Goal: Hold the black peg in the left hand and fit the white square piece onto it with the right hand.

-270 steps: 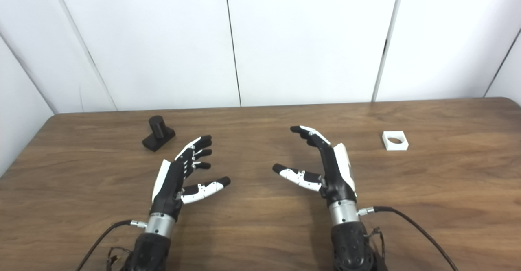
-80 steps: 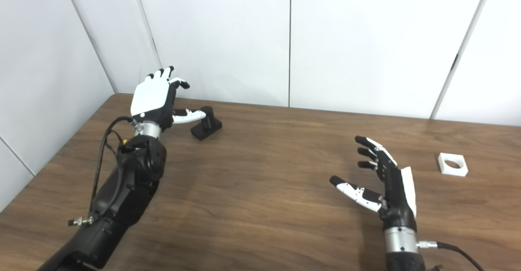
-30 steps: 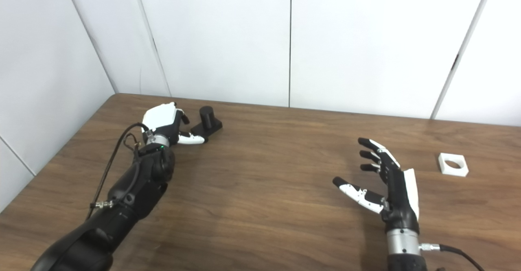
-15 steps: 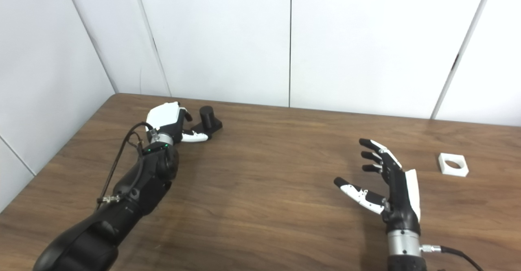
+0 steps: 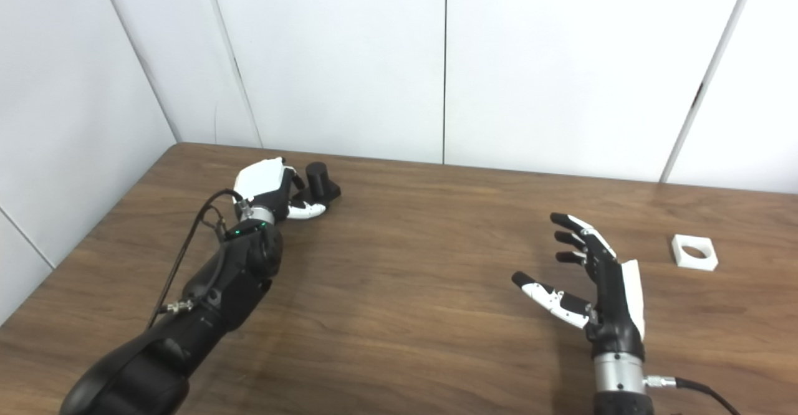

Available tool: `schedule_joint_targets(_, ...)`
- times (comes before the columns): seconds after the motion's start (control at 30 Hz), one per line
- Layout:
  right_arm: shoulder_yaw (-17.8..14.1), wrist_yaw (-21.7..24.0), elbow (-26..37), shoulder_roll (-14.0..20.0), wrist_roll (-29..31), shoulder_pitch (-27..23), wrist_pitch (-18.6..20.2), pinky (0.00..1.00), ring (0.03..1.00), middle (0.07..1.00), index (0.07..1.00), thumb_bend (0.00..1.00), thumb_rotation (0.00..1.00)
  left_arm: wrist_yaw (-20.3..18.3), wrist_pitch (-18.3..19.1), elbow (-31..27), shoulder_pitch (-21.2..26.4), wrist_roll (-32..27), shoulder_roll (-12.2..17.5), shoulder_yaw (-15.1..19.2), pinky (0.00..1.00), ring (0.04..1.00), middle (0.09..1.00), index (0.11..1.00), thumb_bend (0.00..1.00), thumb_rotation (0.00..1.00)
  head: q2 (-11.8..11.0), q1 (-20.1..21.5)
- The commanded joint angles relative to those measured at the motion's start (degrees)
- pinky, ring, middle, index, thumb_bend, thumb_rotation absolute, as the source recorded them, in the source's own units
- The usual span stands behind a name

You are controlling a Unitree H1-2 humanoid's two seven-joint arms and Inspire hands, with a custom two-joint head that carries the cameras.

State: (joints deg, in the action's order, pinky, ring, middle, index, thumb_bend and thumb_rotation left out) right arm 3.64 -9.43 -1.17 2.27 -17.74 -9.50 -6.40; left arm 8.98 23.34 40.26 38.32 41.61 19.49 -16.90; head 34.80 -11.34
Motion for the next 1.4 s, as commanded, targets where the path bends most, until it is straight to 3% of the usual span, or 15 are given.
schedule_joint_targets(0.0,0.0,-0.6,0.8,-0.6,-0.6,0.6,-0.3,0.63,0.759,0.824,0.758,0.61,0.08,1.5,-2.9,0.7,2.2,-1.4,-0.4,0.3,1.00,1.000,0.958,0.652,0.84,0.38,0.1,-0.1)
schedule_joint_targets(0.1,-0.1,-0.6,0.8,-0.5,-0.6,0.6,-0.4,0.63,0.756,0.826,0.760,0.61,0.10,2.5,-5.1,1.4,2.1,-3.2,-0.7,0.9,1.00,1.000,0.948,0.628,0.82,0.32,0.2,0.1)
schedule_joint_targets(0.4,-0.2,-0.4,1.5,-0.5,-0.4,0.9,-0.3,0.62,0.746,0.820,0.758,0.60,0.09,3.6,-5.9,1.8,1.6,-4.5,-0.9,0.8,1.00,0.991,0.925,0.584,0.77,0.25,0.6,0.4)
schedule_joint_targets(0.47,-0.2,-0.3,1.5,-0.4,-0.4,1.0,-0.4,0.62,0.746,0.822,0.761,0.60,0.09,4.5,-5.1,2.6,1.8,-4.1,-1.0,0.7,1.00,0.975,0.908,0.511,0.58,0.12,0.6,0.3)
schedule_joint_targets(0.53,-0.3,-0.4,1.6,-0.3,-0.3,1.1,-0.7,0.63,0.756,0.821,0.760,0.59,0.09,5.0,-4.2,3.0,1.9,-3.8,-1.2,0.6,0.98,0.950,0.889,0.490,0.53,0.08,0.7,0.3)
schedule_joint_targets(1.13,-0.4,-0.2,1.7,-0.1,0.0,1.1,-0.8,0.65,0.765,0.811,0.760,0.56,0.13,5.2,-4.5,2.1,1.1,-4.6,-0.8,0.7,0.99,0.918,0.866,0.484,0.52,0.07,1.1,-0.1)
schedule_joint_targets(1.23,-0.5,-0.2,1.8,-0.3,-0.1,1.0,-0.5,0.63,0.756,0.810,0.758,0.55,0.13,3.6,-5.7,1.3,0.6,-5.5,-0.5,0.7,0.99,0.922,0.866,0.483,0.52,0.07,1.2,0.1)
schedule_joint_targets(1.37,-0.3,-0.2,1.9,-0.4,-0.3,1.0,-0.3,0.61,0.740,0.811,0.755,0.54,0.13,-2.1,-11.0,-2.3,-1.1,-10.1,0.8,1.1,0.98,0.950,0.878,0.483,0.52,0.07,1.2,0.5)
